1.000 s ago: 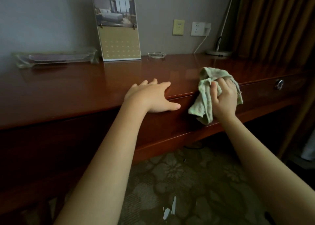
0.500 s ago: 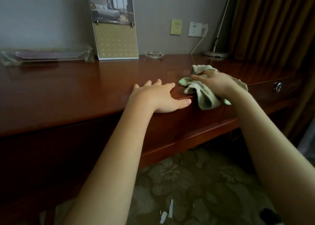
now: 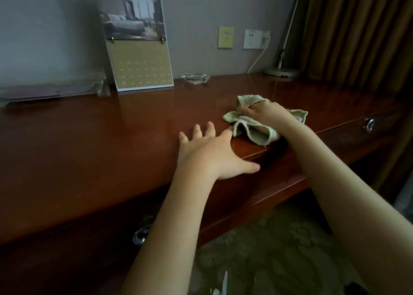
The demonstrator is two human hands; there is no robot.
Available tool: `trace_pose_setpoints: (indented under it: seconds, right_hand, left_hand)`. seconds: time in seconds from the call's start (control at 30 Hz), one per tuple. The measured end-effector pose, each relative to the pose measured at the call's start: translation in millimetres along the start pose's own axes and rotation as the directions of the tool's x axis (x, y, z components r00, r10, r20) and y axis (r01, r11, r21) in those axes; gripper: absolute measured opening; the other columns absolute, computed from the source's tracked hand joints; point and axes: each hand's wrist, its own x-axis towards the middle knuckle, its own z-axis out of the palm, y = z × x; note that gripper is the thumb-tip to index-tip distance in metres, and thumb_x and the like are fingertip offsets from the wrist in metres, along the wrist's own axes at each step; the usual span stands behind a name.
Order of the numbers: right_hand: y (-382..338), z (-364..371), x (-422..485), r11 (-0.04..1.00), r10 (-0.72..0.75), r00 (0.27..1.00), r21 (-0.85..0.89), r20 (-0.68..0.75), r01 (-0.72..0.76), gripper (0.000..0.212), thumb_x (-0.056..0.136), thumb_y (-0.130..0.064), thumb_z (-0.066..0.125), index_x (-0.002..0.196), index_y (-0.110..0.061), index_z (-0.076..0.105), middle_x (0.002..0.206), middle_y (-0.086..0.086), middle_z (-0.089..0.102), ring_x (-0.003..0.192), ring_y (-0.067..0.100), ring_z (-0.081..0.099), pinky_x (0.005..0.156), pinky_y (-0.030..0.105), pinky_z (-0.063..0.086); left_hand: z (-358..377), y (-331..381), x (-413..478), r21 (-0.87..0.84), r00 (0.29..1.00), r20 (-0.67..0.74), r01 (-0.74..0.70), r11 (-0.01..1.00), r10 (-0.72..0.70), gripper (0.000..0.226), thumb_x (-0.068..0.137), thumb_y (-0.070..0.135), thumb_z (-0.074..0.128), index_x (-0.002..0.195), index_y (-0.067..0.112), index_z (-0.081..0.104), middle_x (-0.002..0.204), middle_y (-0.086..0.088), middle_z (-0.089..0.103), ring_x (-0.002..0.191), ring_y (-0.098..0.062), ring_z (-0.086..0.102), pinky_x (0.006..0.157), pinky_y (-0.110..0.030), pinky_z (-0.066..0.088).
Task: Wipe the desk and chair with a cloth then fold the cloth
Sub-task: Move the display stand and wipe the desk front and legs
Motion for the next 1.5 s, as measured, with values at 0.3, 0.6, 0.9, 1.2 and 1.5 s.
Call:
trace_pose_setpoints:
  seconds: [0.3,0.6,0.9,1.2,1.5]
  right_hand:
    - [-4.3,-5.5,-36.3,0.999,-0.003,0.994,0.036,0.112,-0.001,0.062,0.090,-0.062,0.040,0.114,-0.008,0.058,0.124,0.013,0.056,0.111,0.030,0.052,0.086,0.037,0.043]
    - [-4.9,-13.5,-56.7,0.973,0.058,0.993,0.215,0.098,-0.078,0.037,0.098,-0.042,0.044,0.094,-0.012,0.065,0.097,0.004,0.066,0.089,0.020,0.058,0.087,0.036,0.046]
    - [17.4,-31.8,-58.1,0.975,0.186,0.901,0.040,0.391,-0.218,0.064,0.093,-0.064,0.020,0.138,-0.025,0.043,0.154,0.004,0.028,0.145,0.025,0.013,0.117,0.038,0.000]
    - [71.5,-37.0,-18.3,0.888,0.449,0.847,-0.033,0.284,-0.459,0.058,0.099,-0.053,0.021,0.139,-0.016,0.042,0.148,0.015,0.037,0.141,0.032,0.022,0.117,0.046,0.011]
    - [-41.7,-21.3,-84.9,0.995,0.091,0.899,-0.008,0.428,-0.097,0.052,0.102,-0.040,0.021,0.147,-0.015,0.026,0.154,0.009,0.026,0.145,0.027,0.014,0.117,0.041,-0.002]
  left_hand:
    - [-2.0,1.4,-7.4,0.011,0.998,0.058,0.024,1.000,-0.025,0.105,0.069,0.080,0.050,0.148,0.041,-0.007,0.159,0.000,-0.014,0.146,-0.025,-0.012,0.115,-0.052,-0.002]
    - [-40.4,9.1,1.0,0.051,0.862,0.502,0.047,0.998,-0.066,0.129,0.072,0.046,0.076,0.141,0.034,-0.032,0.146,-0.007,-0.042,0.137,-0.034,-0.033,0.110,-0.059,-0.009]
    - [-57.0,21.3,17.2,0.169,0.691,0.698,0.098,0.981,-0.189,0.122,0.083,0.034,0.069,0.135,0.031,-0.041,0.138,-0.015,-0.050,0.133,-0.038,-0.036,0.111,-0.060,-0.004]
    - [-51.0,19.3,21.6,0.176,0.675,0.712,0.096,0.980,-0.194,0.123,0.084,0.034,0.068,0.129,0.031,-0.046,0.135,-0.017,-0.051,0.132,-0.039,-0.037,0.110,-0.061,-0.006]
    - [-52.9,19.4,24.3,0.238,0.632,0.742,0.063,0.969,-0.223,0.115,0.082,0.049,0.064,0.143,0.020,-0.029,0.136,-0.019,-0.051,0.131,-0.041,-0.039,0.111,-0.062,-0.005]
